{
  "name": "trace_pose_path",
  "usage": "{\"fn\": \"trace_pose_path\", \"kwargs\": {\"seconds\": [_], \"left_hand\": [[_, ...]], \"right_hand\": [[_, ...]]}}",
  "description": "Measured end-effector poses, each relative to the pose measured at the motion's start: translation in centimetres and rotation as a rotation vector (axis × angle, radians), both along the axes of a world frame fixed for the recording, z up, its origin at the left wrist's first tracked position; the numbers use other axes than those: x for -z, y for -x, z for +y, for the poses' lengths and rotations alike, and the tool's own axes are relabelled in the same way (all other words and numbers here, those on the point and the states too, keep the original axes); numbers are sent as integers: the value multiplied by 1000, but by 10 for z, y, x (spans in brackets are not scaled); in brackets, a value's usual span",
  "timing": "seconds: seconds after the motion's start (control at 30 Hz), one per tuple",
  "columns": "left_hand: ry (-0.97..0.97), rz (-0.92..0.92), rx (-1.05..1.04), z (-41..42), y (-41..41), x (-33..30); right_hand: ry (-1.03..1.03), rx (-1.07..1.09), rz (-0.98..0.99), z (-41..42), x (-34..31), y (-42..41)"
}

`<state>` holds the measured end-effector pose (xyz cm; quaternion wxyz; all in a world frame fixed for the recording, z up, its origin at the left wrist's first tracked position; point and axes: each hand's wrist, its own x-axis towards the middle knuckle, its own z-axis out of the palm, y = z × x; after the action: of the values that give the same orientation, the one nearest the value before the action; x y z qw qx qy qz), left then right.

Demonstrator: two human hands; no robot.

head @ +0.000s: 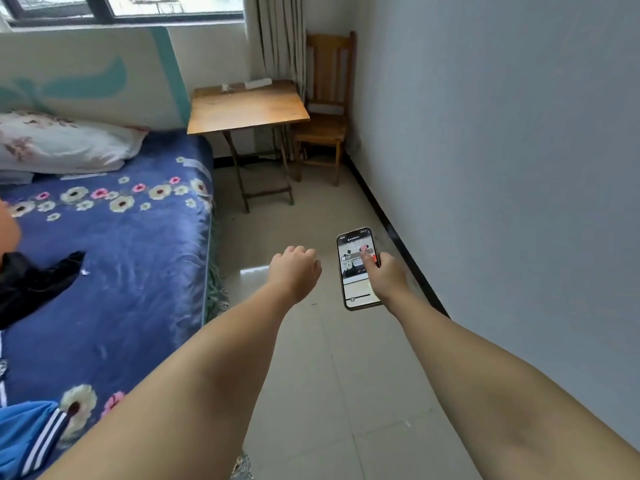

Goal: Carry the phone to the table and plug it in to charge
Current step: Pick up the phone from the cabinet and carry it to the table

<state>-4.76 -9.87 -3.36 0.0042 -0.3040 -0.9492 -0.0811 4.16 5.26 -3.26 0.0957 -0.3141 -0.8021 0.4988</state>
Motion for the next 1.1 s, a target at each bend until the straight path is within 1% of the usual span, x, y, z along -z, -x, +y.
{"fn": "trace_pose_path", "kwargs": {"seconds": [0.17, 0.27, 0.47, 0.53, 0.67, 0.87, 1.1], "left_hand": [[2, -21, -85, -31, 59, 13], [24, -26, -127, -45, 110, 18], [30, -6, -204, -37, 254, 21], [49, -19, -229, -25, 301, 20], [23, -43, -271, -5, 384, 11], [22, -72, -351, -7, 513, 10], [38, -44, -306, -7, 701, 17]], "right_hand": [[27, -73, -15, -20, 13, 80], [4, -137, -36, -25, 20, 137], [-28, -217, -33, -7, 34, 281], [-51, -261, -42, 4, 30, 333], [-63, -299, -44, 23, 17, 436], [-22, -318, -67, 34, 19, 580], [14, -296, -54, 27, 35, 765]]}}
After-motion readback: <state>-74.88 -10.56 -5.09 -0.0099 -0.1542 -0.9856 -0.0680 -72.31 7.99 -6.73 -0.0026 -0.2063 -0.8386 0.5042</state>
